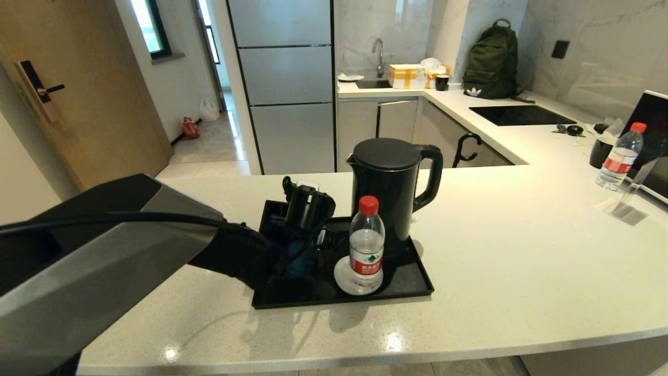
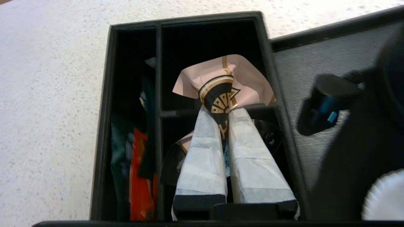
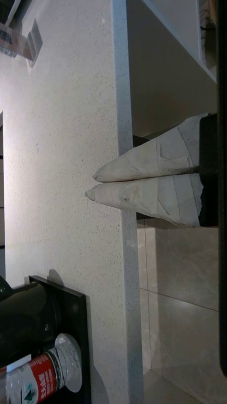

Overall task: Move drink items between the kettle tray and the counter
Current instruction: Return the tea bag to its original position

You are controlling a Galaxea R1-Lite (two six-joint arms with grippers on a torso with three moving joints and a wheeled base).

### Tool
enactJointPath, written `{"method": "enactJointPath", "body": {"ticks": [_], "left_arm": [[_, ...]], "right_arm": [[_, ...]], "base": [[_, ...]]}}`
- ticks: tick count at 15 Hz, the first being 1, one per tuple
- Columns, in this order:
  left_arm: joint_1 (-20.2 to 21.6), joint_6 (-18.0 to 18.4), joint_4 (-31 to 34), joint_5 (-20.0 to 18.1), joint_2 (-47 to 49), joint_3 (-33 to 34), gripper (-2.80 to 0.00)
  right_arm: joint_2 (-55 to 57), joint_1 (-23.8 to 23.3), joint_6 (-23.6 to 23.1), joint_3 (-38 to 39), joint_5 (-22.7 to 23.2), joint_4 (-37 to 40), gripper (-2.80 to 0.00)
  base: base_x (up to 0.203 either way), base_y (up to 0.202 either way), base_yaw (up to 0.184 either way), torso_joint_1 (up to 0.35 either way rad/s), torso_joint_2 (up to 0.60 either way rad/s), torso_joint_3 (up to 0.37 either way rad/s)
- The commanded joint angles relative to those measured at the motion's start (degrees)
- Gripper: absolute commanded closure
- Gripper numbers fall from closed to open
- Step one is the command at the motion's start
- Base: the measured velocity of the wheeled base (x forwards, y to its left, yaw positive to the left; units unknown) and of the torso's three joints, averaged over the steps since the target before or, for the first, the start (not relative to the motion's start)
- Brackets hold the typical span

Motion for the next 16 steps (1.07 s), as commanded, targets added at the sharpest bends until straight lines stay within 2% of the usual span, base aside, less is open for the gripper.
{"method": "enactJointPath", "body": {"ticks": [1, 6, 7, 16], "left_arm": [[-0.4, -0.1, -0.6, 0.3, -0.8, 0.3, 0.0], [-1.9, -0.2, -0.8, 1.8, -2.7, 3.6, 0.0], [-1.9, -0.1, -0.8, 1.8, -2.9, 3.5, -2.8], [-2.9, -0.1, -0.8, 1.8, -4.4, 3.7, -2.8]], "right_arm": [[0.1, 0.0, 0.0, 0.0, 0.0, 0.0, 0.0], [0.1, 0.0, 0.0, 0.0, 0.0, 0.0, 0.0], [0.1, 0.0, 0.0, 0.0, 0.1, 0.0, 0.0], [0.1, 0.0, 0.0, 0.0, 0.0, 0.0, 0.0]], "base": [[0.0, 0.0, 0.0, 0.0, 0.0, 0.0], [0.0, 0.0, 0.0, 0.0, 0.0, 0.0], [0.0, 0.0, 0.0, 0.0, 0.0, 0.0], [0.0, 0.0, 0.0, 0.0, 0.0, 0.0]]}}
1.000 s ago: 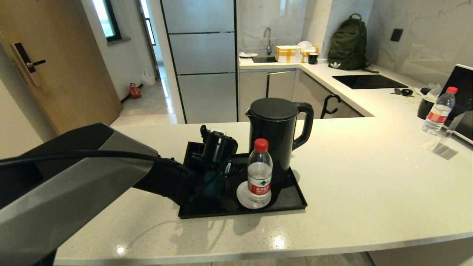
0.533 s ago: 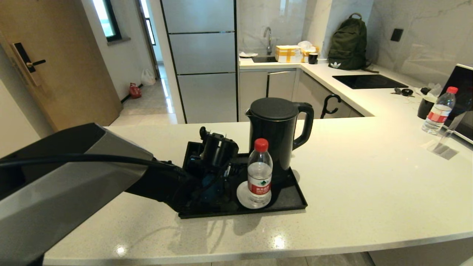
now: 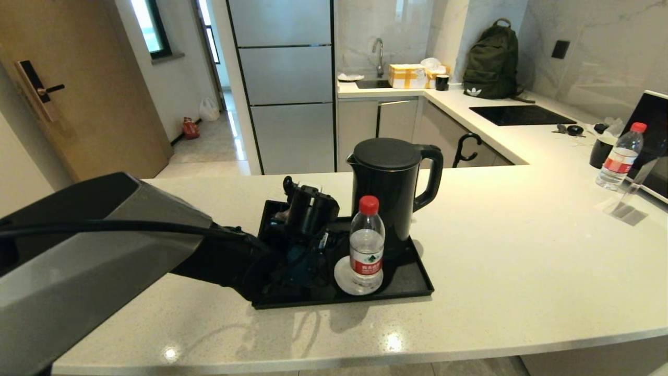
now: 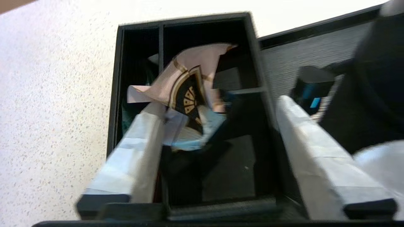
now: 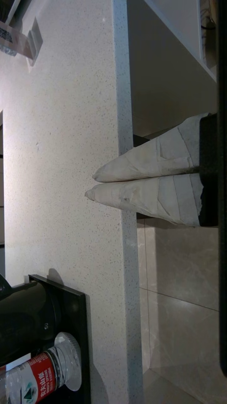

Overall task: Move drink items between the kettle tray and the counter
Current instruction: Return the tea bag to its original position

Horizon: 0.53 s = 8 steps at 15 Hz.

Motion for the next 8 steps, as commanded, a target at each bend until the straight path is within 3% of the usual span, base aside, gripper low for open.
{"method": "enactJointPath", "body": {"ticks": [1, 8], "left_arm": [[-0.2, 0.0, -0.1, 0.3, -0.8, 0.1, -2.8], [-2.5, -0.1, -0.1, 0.3, -3.5, 4.3, -2.8]], "right_arm": [[0.1, 0.0, 0.0, 0.0, 0.0, 0.0, 0.0], [0.1, 0.0, 0.0, 0.0, 0.0, 0.0, 0.0]], "base": [[0.0, 0.0, 0.0, 0.0, 0.0, 0.0], [0.0, 0.0, 0.0, 0.0, 0.0, 0.0]]}}
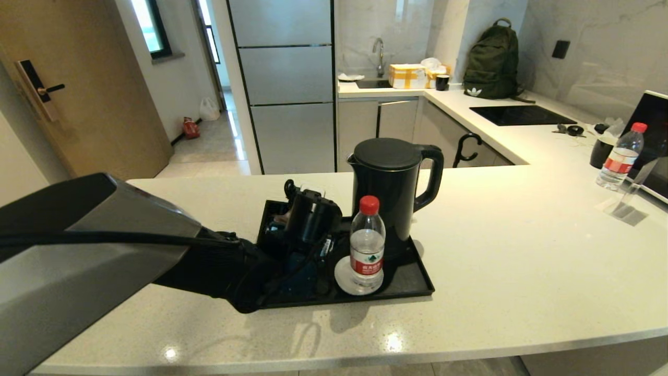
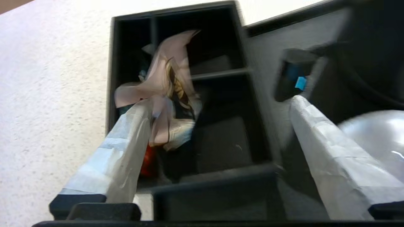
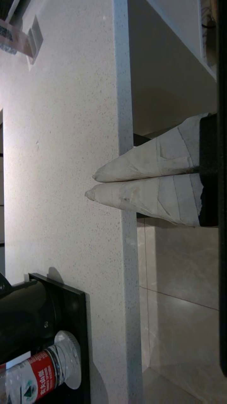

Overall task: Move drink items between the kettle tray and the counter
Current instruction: Return the tea bag to its original position

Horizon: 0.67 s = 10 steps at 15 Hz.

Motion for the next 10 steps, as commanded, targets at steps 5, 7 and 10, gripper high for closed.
{"method": "enactJointPath", "body": {"ticks": [5, 7, 10], "left_arm": [[-1.2, -0.3, -0.2, 0.2, 1.3, 0.9, -2.8], [-1.5, -0.5, -0.3, 0.2, 1.7, 0.6, -2.8], [-1.5, -0.5, -0.3, 0.2, 1.7, 0.6, -2.8]], "right_arm": [[0.1, 0.0, -0.1, 0.0, -0.1, 0.0, 0.0], [0.1, 0.0, -0.1, 0.0, 0.0, 0.0, 0.0], [0.1, 0.0, -0.1, 0.0, 0.0, 0.0, 0.0]], "base": [[0.0, 0.0, 0.0, 0.0, 0.0, 0.0], [0.0, 0.0, 0.0, 0.0, 0.0, 0.0], [0.0, 0.0, 0.0, 0.0, 0.0, 0.0]]}}
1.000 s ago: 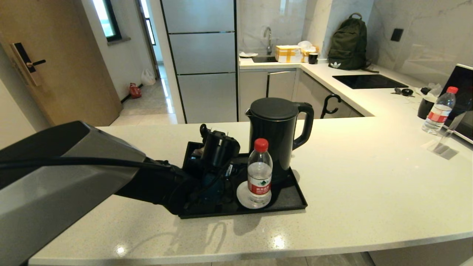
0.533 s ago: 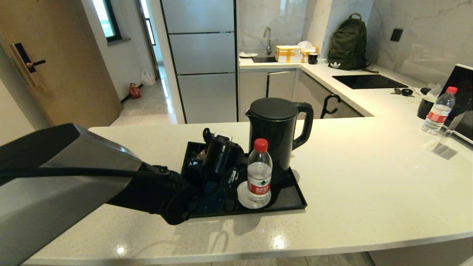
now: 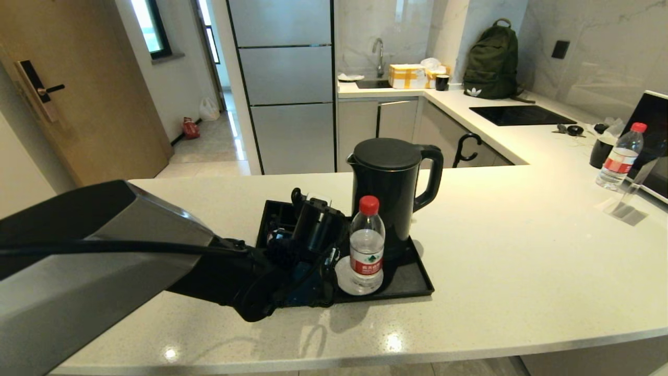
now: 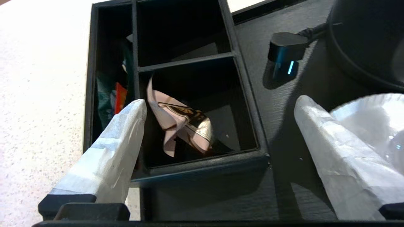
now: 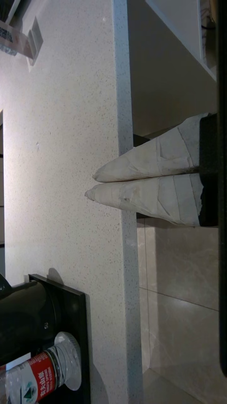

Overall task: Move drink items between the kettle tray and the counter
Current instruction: Return the tea bag to its original position

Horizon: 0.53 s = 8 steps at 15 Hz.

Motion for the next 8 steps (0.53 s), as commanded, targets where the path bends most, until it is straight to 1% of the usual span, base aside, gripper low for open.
{"method": "enactJointPath", "body": {"ticks": [1, 3, 6, 8], "left_arm": [[-0.1, 0.0, -0.1, 0.2, 0.3, 0.0, -2.8], [0.0, 0.4, 0.5, 0.3, -1.0, -0.4, -2.8], [0.2, 1.5, 2.3, 0.4, -9.7, -1.4, -2.8], [0.3, 1.6, 2.6, 0.4, -10.0, -1.6, -2.8]], "right_arm": [[0.1, 0.0, 0.0, 0.0, 0.0, 0.0, 0.0], [0.1, 0.0, 0.0, 0.0, 0.0, 0.0, 0.0], [0.1, 0.0, 0.0, 0.0, 0.0, 0.0, 0.0], [0.1, 0.0, 0.0, 0.0, 0.0, 0.0, 0.0]], "base": [[0.0, 0.0, 0.0, 0.0, 0.0, 0.0], [0.0, 0.0, 0.0, 0.0, 0.0, 0.0], [0.0, 0.0, 0.0, 0.0, 0.0, 0.0], [0.0, 0.0, 0.0, 0.0, 0.0, 0.0]]}}
